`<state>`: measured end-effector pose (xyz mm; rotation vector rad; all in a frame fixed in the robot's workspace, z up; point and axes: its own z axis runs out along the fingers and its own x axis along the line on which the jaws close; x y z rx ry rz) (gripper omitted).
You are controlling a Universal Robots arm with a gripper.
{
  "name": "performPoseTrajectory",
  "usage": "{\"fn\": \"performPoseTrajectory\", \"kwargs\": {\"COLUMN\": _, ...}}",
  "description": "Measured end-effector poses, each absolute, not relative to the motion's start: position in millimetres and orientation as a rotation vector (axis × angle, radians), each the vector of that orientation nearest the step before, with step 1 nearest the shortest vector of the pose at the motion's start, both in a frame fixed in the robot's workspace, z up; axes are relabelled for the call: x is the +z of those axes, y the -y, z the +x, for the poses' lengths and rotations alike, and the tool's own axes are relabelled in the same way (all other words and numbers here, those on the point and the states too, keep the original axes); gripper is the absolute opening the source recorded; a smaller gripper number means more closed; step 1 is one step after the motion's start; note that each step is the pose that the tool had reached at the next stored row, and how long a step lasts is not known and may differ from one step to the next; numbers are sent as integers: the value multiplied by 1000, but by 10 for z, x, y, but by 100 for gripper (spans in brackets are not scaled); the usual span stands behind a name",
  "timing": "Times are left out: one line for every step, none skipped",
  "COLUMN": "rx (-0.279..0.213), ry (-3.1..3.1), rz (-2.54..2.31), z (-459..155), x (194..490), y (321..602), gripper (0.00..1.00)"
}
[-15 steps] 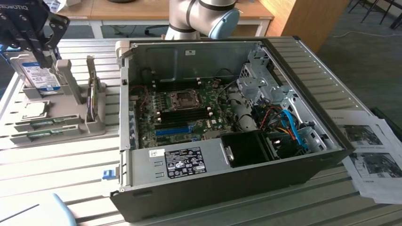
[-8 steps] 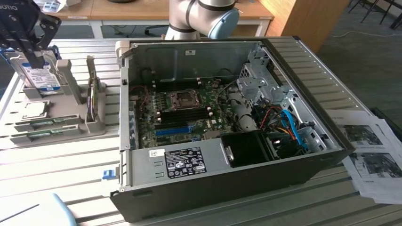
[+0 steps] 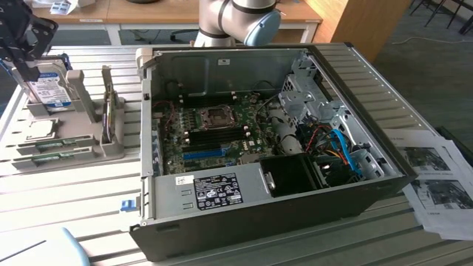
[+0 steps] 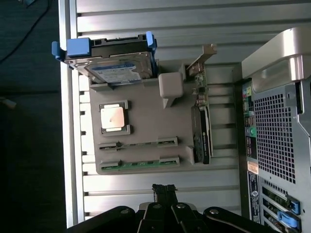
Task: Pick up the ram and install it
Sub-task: 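Reach for the ram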
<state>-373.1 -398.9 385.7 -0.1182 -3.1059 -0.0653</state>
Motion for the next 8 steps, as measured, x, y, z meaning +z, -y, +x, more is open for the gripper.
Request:
{"fn": "performPoseTrajectory", "kwargs": {"rx": -65, "ry": 3105, "rz": -118, "z": -3751, "x": 3857, "y": 3989, "gripper": 9}}
{"fn": "performPoseTrajectory", "kwargs": {"rx": -65, "ry": 3104, "rz": -118, "z": -3771, "x": 3856, "y": 3989, "gripper": 9}}
{"fn": "performPoseTrajectory", "kwargs": {"rx": -65, "ry": 3103, "rz": -118, "z": -3792, "x": 3855, "y": 3988, "gripper": 9}}
{"fn": "performPoseTrajectory", "kwargs": {"rx": -65, "ry": 3102, "rz": -118, "z": -3812, "x": 3854, "y": 3989, "gripper": 9}}
{"fn": "performPoseTrajectory", "kwargs": {"rx": -65, "ry": 3101, "rz": -118, "z": -3831, "x": 3854, "y": 3989, "gripper": 9}}
{"fn": "performPoseTrajectory", "kwargs": {"rx": -65, "ry": 3100, "rz": -118, "z": -3850, "x": 3852, "y": 3988, "gripper": 9}}
{"fn": "performPoseTrajectory", "kwargs": {"rx": -65, "ry": 3099, "rz": -118, "z": -3868, "x": 3851, "y": 3988, "gripper": 9}}
{"fn": "performPoseTrajectory", "kwargs": {"rx": -65, "ry": 3098, "rz": -118, "z": -3886, "x": 3850, "y": 3988, "gripper": 9}}
